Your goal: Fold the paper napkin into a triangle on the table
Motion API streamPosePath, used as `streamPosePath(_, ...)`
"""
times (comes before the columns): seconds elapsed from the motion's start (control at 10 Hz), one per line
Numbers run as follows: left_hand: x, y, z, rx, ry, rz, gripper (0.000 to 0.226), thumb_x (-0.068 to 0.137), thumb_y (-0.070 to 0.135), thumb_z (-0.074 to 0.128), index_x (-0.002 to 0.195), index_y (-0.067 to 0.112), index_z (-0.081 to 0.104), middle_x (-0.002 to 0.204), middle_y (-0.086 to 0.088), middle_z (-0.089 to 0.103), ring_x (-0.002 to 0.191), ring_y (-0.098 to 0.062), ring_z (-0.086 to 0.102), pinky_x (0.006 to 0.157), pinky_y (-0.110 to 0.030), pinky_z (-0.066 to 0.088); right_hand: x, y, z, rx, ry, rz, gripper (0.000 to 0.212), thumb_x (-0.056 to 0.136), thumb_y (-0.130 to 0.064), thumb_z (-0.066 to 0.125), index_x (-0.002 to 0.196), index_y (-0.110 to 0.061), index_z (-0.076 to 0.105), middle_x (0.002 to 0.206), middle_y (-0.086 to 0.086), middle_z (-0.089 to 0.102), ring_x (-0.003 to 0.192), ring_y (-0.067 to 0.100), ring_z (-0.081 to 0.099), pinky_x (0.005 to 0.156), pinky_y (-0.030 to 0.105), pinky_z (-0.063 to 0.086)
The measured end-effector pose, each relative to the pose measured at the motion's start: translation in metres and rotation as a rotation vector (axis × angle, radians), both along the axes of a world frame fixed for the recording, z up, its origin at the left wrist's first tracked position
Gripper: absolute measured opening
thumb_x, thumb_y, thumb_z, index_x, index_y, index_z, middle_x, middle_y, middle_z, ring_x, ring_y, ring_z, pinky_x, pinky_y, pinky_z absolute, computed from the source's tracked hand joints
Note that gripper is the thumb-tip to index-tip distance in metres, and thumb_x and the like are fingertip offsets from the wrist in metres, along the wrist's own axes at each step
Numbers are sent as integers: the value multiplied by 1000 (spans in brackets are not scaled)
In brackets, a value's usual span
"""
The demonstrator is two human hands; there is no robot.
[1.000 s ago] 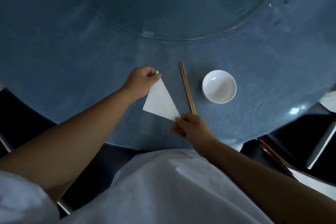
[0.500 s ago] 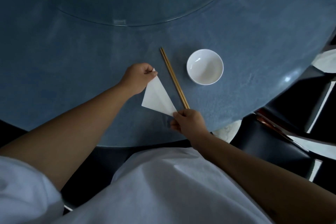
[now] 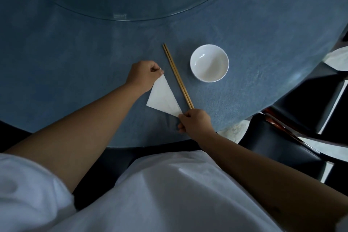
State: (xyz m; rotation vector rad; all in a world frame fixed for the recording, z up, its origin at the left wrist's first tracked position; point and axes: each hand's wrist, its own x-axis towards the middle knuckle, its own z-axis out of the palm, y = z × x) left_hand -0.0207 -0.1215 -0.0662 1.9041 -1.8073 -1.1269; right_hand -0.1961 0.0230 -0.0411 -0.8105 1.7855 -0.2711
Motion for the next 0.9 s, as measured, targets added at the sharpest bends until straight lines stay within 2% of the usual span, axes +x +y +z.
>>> streamPosePath(0.2,1,0,-2,-39,-55,0,18,84,32,69,76,17,66,79,2,70,74,-14,64,68,-32,54,6,-3,-1,-9,22,-2,23,89,-22,61,68,-14,67,58,0,71,52,10,68,58,28,59)
streamPosePath(0.3,1,0,-1,-60,-73,15,18,85,33,68,77,17,66,74,6,66,71,-13,63,65,-31,53,8,-5,-3,-26,53,21,26,88,-23,60,64,-15,66,53,-4,68,48,7,66,55,26,58)
streamPosePath(0.5,2,-4,1,-72,-63,20,15,85,30,69,81,16,68,67,14,58,70,-13,61,62,-25,47,9,-9,-2,-38,86,70,23,87,-26,60,70,-12,67,55,-1,68,51,10,67,59,35,61)
streamPosePath(0.6,2,-6,0,-67,-73,21,14,85,31,69,83,17,68,67,14,58,70,-13,61,63,-27,49,8,-9,-1,-46,106,109,24,86,-29,62,70,-11,66,58,1,69,50,11,66,56,34,60)
streamPosePath(0.7,3,-6,1,-88,-108,56,21,84,31,71,97,16,64,73,9,54,73,-17,57,64,-28,44,5,-8,1,-41,126,146,21,82,-32,65,71,-15,63,57,-1,68,48,8,64,51,29,57)
streamPosePath(0.8,9,-6,3,-120,-146,92,34,83,32,70,110,15,59,90,1,55,84,-22,57,75,-36,48,2,-5,9,-41,146,145,20,76,-40,63,78,-21,56,72,2,66,61,19,67,56,35,58)
streamPosePath(0.9,17,1,6,-154,-212,80,41,86,35,64,121,17,55,119,-9,55,102,-29,57,87,-43,48,-4,-2,16,-91,211,192,26,74,-45,59,85,-25,48,77,1,61,65,23,64,58,39,57)
